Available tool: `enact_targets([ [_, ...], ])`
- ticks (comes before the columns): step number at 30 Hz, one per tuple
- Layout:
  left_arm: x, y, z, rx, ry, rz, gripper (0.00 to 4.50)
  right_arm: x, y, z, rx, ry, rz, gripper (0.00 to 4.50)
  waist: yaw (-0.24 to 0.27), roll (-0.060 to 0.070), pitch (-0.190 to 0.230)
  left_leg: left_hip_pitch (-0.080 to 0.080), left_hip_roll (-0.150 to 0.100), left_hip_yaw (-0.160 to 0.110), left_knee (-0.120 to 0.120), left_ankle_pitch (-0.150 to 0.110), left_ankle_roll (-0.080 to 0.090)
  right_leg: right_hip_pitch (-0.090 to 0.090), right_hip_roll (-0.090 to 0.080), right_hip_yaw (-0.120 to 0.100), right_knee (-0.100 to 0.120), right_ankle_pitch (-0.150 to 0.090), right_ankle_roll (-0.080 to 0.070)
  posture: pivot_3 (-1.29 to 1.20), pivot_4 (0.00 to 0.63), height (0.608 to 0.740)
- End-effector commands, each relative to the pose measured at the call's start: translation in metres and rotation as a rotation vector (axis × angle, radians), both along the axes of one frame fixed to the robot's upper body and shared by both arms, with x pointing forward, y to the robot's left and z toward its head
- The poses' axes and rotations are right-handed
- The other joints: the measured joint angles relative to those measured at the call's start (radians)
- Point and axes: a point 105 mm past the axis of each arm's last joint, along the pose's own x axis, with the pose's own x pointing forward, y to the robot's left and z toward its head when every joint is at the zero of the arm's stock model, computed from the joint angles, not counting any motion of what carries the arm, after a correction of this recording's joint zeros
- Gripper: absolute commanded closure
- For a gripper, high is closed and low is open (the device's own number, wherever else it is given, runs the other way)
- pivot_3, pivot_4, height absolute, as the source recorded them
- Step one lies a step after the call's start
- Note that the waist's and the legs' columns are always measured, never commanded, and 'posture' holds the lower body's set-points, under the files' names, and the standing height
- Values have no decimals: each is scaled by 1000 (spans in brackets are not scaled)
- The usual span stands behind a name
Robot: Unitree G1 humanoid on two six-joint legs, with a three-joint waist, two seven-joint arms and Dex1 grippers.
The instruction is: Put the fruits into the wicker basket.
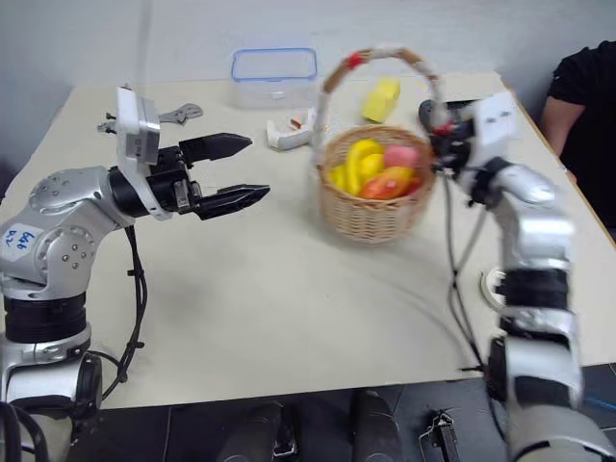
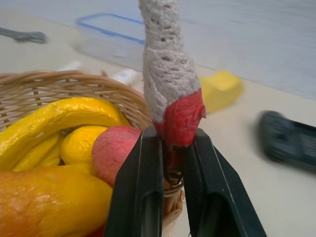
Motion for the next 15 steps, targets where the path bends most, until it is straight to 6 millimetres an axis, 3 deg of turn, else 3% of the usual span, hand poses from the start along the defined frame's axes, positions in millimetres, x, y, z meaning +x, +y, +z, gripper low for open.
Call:
enact_targets([
  [1,-9,-11,10,-18,-28,-86,0,-29,-40,32,42,-113,-126,4290,1,0,0,1,0,0,0,0,0,0,0,0,1,0,0,0,150,740],
  [5,-8,-19,8,-12,-26,-136,0,-41,-74,19,83,-92,-228,4290,-13,0,0,3,0,2,1,1,0,1,1,2,3,0,0,0,150,740],
  [9,-3,-24,9,-13,-30,-154,0,-43,-86,6,108,-90,-265,4290,-19,0,0,5,0,4,0,1,-1,1,1,4,4,0,0,0,150,740],
  [15,-1,-29,8,-12,-24,-188,0,-52,-91,-15,185,-59,-245,2294,-13,0,0,5,0,4,-1,2,0,2,1,4,3,0,0,0,150,740],
])
